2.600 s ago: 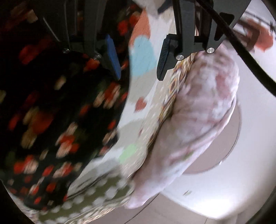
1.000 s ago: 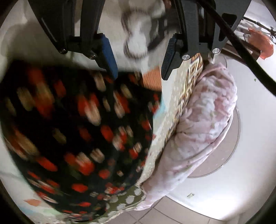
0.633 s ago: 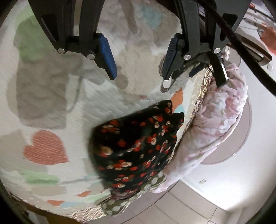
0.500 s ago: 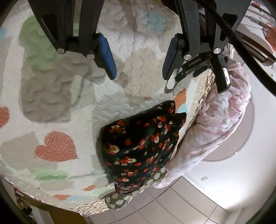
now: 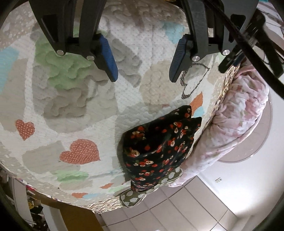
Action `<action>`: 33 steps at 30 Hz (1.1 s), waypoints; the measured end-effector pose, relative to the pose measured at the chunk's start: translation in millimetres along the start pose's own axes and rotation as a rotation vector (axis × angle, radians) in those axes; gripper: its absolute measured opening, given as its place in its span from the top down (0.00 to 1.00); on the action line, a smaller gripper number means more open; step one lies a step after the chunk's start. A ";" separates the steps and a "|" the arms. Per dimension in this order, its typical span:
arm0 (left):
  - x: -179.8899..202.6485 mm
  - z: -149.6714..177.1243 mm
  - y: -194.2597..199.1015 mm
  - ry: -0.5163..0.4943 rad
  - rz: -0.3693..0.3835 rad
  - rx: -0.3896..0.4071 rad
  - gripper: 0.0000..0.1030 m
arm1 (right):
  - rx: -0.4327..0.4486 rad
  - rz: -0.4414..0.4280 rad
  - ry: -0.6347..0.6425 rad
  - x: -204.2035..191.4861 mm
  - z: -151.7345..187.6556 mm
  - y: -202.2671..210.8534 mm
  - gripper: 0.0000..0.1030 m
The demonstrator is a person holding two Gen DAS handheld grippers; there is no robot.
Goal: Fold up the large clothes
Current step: 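Release the folded dress with the right gripper and pull both grippers back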
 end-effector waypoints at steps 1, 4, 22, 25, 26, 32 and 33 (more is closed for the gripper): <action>1.4 1.8 1.0 0.000 0.003 -0.007 0.00 | -0.001 0.002 -0.003 1.1 1.0 -0.4 0.37; 5.0 9.4 2.3 -0.004 0.007 -0.022 0.00 | -0.011 0.018 -0.016 6.6 4.4 -2.9 0.37; 28.4 34.3 -1.8 -0.044 0.070 -0.114 0.00 | 0.007 0.195 0.032 26.0 5.1 3.0 0.35; 29.7 36.0 -1.3 -0.045 0.075 -0.122 0.00 | 0.027 0.262 0.083 24.3 1.6 8.8 0.35; 30.4 36.6 -1.0 -0.045 0.076 -0.124 0.00 | 0.029 0.268 0.091 23.8 1.0 9.4 0.35; 33.0 40.2 -0.6 -0.046 0.090 -0.140 0.00 | 0.029 0.285 0.122 19.8 2.3 11.3 0.33; 33.4 41.0 -0.4 -0.046 0.092 -0.142 0.00 | 0.029 0.287 0.125 19.5 2.4 11.6 0.33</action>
Point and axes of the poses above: each gripper's, at about its wrist camera, not at the fingertips, and y roughly against the way its jaws point, x to its right, z to its underside, the point moved 10 cm from there along -y, roughly the way its jaws point, and after that the axes turned 4 degrees about y, right-handed, at the moved point
